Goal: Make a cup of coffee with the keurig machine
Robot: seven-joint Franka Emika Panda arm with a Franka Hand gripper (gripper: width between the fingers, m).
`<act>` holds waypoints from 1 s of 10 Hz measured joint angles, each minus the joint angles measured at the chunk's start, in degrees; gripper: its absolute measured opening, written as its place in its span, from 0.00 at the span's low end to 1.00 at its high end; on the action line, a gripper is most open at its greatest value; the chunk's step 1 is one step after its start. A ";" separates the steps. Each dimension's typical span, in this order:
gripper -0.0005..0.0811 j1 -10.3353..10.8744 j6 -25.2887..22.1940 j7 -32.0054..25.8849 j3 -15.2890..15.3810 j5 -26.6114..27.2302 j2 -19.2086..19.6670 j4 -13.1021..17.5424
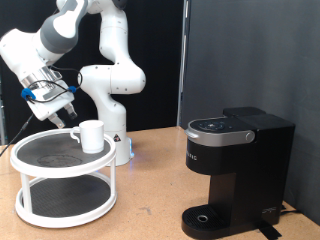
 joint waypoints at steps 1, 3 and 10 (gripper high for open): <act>0.91 0.30 0.76 -0.45 0.00 0.10 0.57 -0.53; 0.91 0.69 1.62 -1.24 0.00 0.70 0.96 -1.61; 0.38 0.97 2.82 -2.13 0.04 1.92 0.99 -3.34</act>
